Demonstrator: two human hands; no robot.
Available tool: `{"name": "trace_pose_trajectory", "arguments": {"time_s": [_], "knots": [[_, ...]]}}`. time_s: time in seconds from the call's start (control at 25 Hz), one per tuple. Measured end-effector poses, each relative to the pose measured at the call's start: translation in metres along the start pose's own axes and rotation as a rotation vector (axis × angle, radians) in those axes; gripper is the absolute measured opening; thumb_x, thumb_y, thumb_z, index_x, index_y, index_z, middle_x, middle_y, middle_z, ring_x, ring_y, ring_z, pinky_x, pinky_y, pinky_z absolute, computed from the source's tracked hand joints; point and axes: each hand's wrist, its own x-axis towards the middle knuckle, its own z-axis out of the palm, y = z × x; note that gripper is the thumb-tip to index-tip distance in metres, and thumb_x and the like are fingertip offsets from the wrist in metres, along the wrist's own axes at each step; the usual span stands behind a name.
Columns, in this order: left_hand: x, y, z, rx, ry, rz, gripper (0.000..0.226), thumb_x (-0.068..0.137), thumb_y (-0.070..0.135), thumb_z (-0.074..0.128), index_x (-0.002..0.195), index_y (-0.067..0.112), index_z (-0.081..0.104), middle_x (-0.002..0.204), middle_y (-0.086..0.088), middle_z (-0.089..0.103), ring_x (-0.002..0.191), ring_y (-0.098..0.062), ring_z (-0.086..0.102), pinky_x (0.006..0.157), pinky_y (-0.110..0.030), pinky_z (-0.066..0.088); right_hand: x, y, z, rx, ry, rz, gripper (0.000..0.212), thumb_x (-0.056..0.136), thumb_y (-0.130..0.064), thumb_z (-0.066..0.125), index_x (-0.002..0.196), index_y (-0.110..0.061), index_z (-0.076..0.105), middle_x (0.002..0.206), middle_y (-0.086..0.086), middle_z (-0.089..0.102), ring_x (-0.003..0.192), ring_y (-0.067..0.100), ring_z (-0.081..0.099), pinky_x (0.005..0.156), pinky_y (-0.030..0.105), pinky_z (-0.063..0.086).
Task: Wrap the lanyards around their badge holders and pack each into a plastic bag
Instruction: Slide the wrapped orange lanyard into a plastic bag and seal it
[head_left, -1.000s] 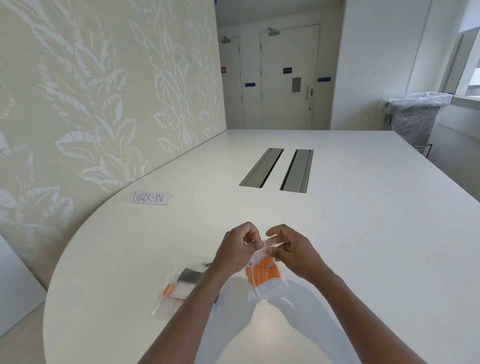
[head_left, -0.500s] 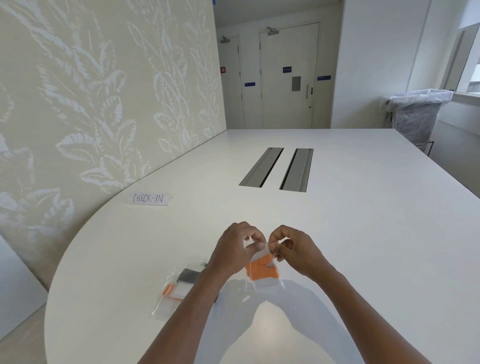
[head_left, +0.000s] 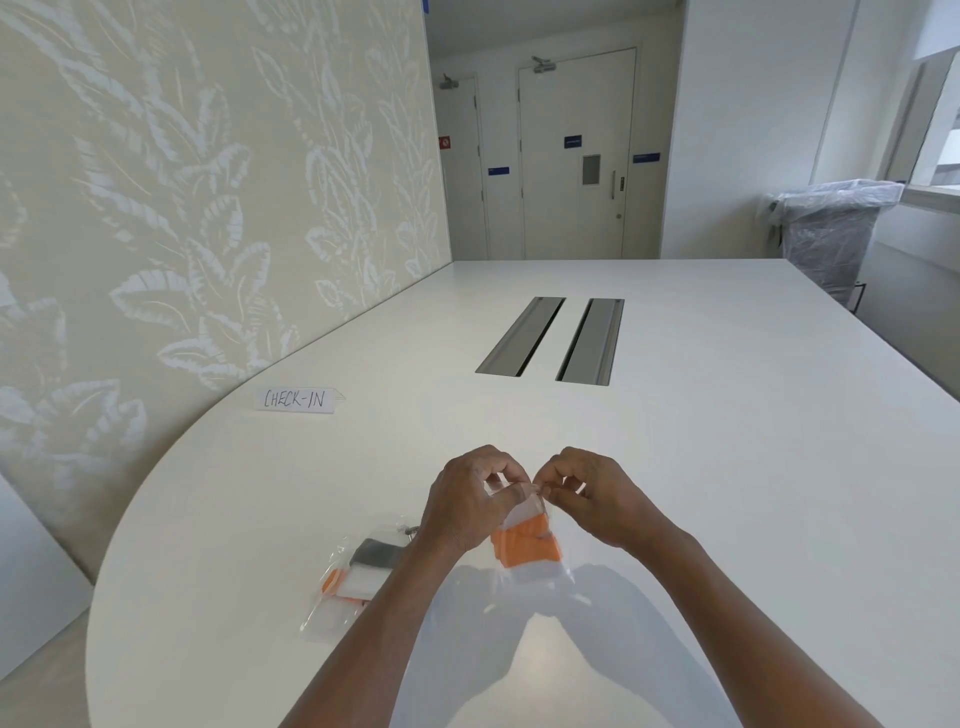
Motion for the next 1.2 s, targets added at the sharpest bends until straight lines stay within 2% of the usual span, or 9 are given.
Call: {"name": "trace_pose_trajectory", "arguments": {"time_s": [0.16, 0.32, 0.52, 0.64, 0.8, 0.88, 0.96, 1.12, 1.2], "knots": [[-0.001, -0.003, 0.003, 0.01, -0.072, -0.018, 0.008, 0.081, 0.038, 0.068, 0.088, 0.04, 0.064, 0.092, 0.029, 0.066, 0.089, 0.002, 0.059, 0.075, -0.032, 0.055, -0.004, 0.0, -0.002, -0.059, -0.058, -0.055, 0.012, 0.091, -0.016, 0.065, 0.085, -0.024, 0.072, 0.091, -0.011, 0.064, 0.083, 0.005, 0.062, 0.067, 0.008, 0.043], [0.002, -0.004, 0.005, -0.023, -0.114, -0.022, 0.006, 0.08, 0.039, 0.066, 0.086, 0.04, 0.066, 0.086, 0.028, 0.069, 0.09, 0.004, 0.058, 0.077, -0.027, 0.05, -0.006, 0.003, -0.002, -0.089, -0.053, -0.075, 0.006, 0.091, -0.016, 0.067, 0.088, -0.019, 0.072, 0.097, -0.009, 0.064, 0.088, 0.007, 0.061, 0.068, 0.008, 0.043], [0.003, -0.004, 0.006, -0.026, -0.119, -0.022, 0.007, 0.088, 0.03, 0.069, 0.081, 0.032, 0.07, 0.083, 0.023, 0.071, 0.089, 0.004, 0.061, 0.08, -0.021, 0.047, -0.008, 0.009, -0.001, -0.08, -0.055, -0.055, 0.006, 0.09, -0.019, 0.069, 0.084, -0.017, 0.069, 0.093, -0.007, 0.064, 0.085, 0.006, 0.059, 0.067, 0.007, 0.041], [0.004, -0.003, 0.002, -0.054, -0.098, -0.024, 0.009, 0.087, 0.027, 0.071, 0.08, 0.032, 0.07, 0.081, 0.021, 0.072, 0.087, 0.0, 0.062, 0.082, -0.024, 0.048, -0.006, 0.011, 0.002, 0.068, -0.039, 0.049, 0.012, 0.092, -0.024, 0.069, 0.083, -0.017, 0.069, 0.09, -0.006, 0.066, 0.082, 0.006, 0.061, 0.068, 0.009, 0.042], [0.006, -0.004, -0.005, -0.105, -0.079, -0.028, 0.009, 0.085, 0.026, 0.076, 0.079, 0.031, 0.071, 0.094, 0.018, 0.072, 0.096, -0.001, 0.062, 0.083, -0.022, 0.044, -0.005, 0.007, 0.002, 0.348, -0.036, 0.177, 0.014, 0.094, -0.026, 0.068, 0.085, -0.015, 0.066, 0.095, -0.003, 0.073, 0.079, 0.015, 0.066, 0.067, 0.026, 0.055], [0.005, -0.004, -0.007, -0.113, -0.118, -0.046, 0.01, 0.085, 0.024, 0.077, 0.08, 0.031, 0.071, 0.111, 0.018, 0.069, 0.105, 0.001, 0.062, 0.085, -0.021, 0.043, -0.004, 0.005, 0.003, 0.4, -0.017, 0.223, 0.014, 0.093, -0.023, 0.07, 0.085, -0.013, 0.065, 0.098, -0.003, 0.075, 0.077, 0.016, 0.069, 0.066, 0.029, 0.057], [0.005, -0.002, -0.008, -0.123, -0.164, -0.069, 0.01, 0.085, 0.024, 0.077, 0.081, 0.032, 0.07, 0.117, 0.018, 0.069, 0.103, 0.002, 0.065, 0.085, -0.025, 0.048, -0.003, 0.002, 0.006, 0.395, 0.019, 0.256, 0.014, 0.092, -0.021, 0.07, 0.083, -0.014, 0.063, 0.095, -0.001, 0.076, 0.075, 0.017, 0.069, 0.067, 0.033, 0.058], [0.006, 0.004, -0.011, 0.003, -0.192, -0.03, 0.008, 0.083, 0.033, 0.073, 0.08, 0.034, 0.066, 0.09, 0.015, 0.072, 0.083, -0.002, 0.064, 0.078, -0.03, 0.053, -0.004, -0.003, 0.01, 0.389, 0.081, 0.253, 0.013, 0.093, -0.02, 0.07, 0.086, -0.011, 0.062, 0.085, 0.013, 0.072, 0.071, 0.02, 0.063, 0.072, 0.044, 0.054], [0.006, 0.009, -0.011, 0.122, -0.179, 0.025, 0.01, 0.084, 0.035, 0.071, 0.08, 0.035, 0.062, 0.083, 0.016, 0.068, 0.079, -0.006, 0.061, 0.073, -0.029, 0.052, -0.005, -0.004, 0.011, 0.365, 0.103, 0.257, 0.01, 0.093, -0.019, 0.069, 0.086, -0.014, 0.064, 0.085, 0.011, 0.071, 0.072, 0.017, 0.06, 0.077, 0.049, 0.054]]}}
